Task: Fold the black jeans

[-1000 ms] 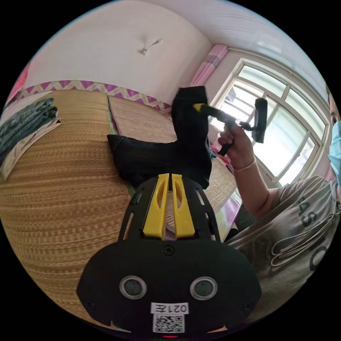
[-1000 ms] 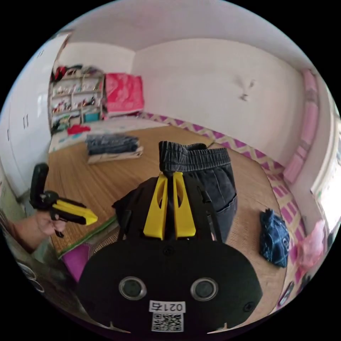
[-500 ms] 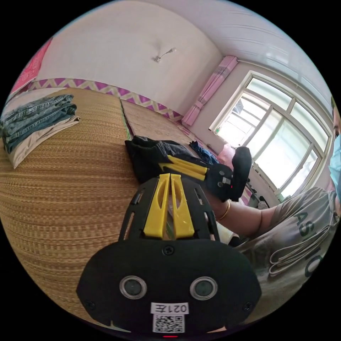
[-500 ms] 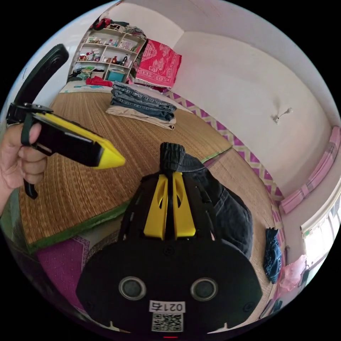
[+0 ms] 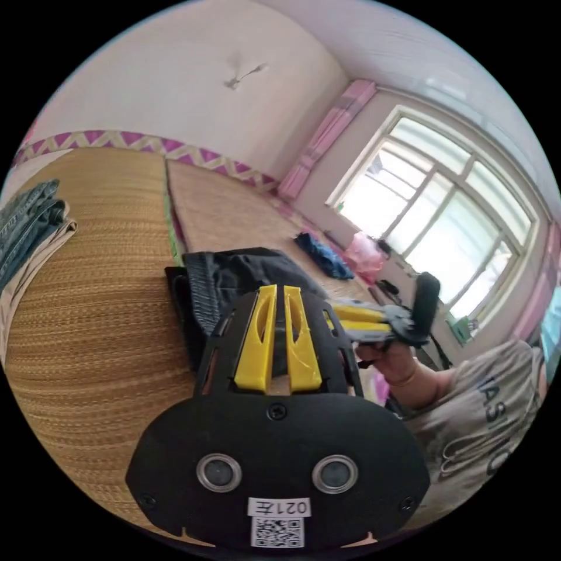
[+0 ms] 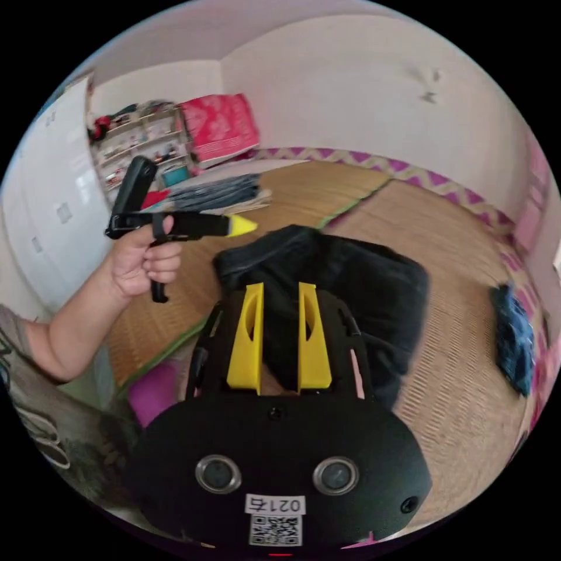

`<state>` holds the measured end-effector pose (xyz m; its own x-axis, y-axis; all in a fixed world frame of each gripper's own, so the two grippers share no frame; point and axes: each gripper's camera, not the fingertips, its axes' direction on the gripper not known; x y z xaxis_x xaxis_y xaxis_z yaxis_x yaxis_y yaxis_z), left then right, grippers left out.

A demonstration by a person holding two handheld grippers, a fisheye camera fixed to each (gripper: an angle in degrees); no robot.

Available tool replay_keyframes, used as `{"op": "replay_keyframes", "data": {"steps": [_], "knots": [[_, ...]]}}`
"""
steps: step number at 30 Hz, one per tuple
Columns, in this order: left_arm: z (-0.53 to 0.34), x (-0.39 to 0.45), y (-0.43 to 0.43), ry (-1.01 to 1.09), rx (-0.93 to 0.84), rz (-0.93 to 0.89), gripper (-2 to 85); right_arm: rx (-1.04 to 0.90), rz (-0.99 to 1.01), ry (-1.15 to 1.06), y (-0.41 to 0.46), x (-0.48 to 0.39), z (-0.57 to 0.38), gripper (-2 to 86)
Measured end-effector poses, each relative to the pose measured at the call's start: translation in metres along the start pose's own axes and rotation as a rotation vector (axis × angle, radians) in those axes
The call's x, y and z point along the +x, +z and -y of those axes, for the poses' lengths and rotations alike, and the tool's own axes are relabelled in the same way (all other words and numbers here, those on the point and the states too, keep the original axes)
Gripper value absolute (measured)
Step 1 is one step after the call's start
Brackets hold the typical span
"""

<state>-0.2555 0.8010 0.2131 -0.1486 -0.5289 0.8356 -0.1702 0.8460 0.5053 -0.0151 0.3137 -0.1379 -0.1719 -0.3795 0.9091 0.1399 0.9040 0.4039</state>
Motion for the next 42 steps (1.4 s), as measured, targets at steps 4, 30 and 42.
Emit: {"op": "replay_keyframes", "data": {"steps": [4,30,42], "knots": [[-0.008,-0.081,0.074,-0.143,-0.193,0.13,-1.0,-0.146,-0.079,0.17,0.046,0.099,-0.037,2.1],[0.018,-0.187,0.111,-0.286,-0.165,-0.203,12.8,-0.229,0.539,0.533,0.107,0.42,-0.128,13.0],[0.05,-0.206,0.165,-0.296,-0.409,-0.139,13.7,-0.449,0.739,0.611,0.191,0.49,-0.189,13.7]]}}
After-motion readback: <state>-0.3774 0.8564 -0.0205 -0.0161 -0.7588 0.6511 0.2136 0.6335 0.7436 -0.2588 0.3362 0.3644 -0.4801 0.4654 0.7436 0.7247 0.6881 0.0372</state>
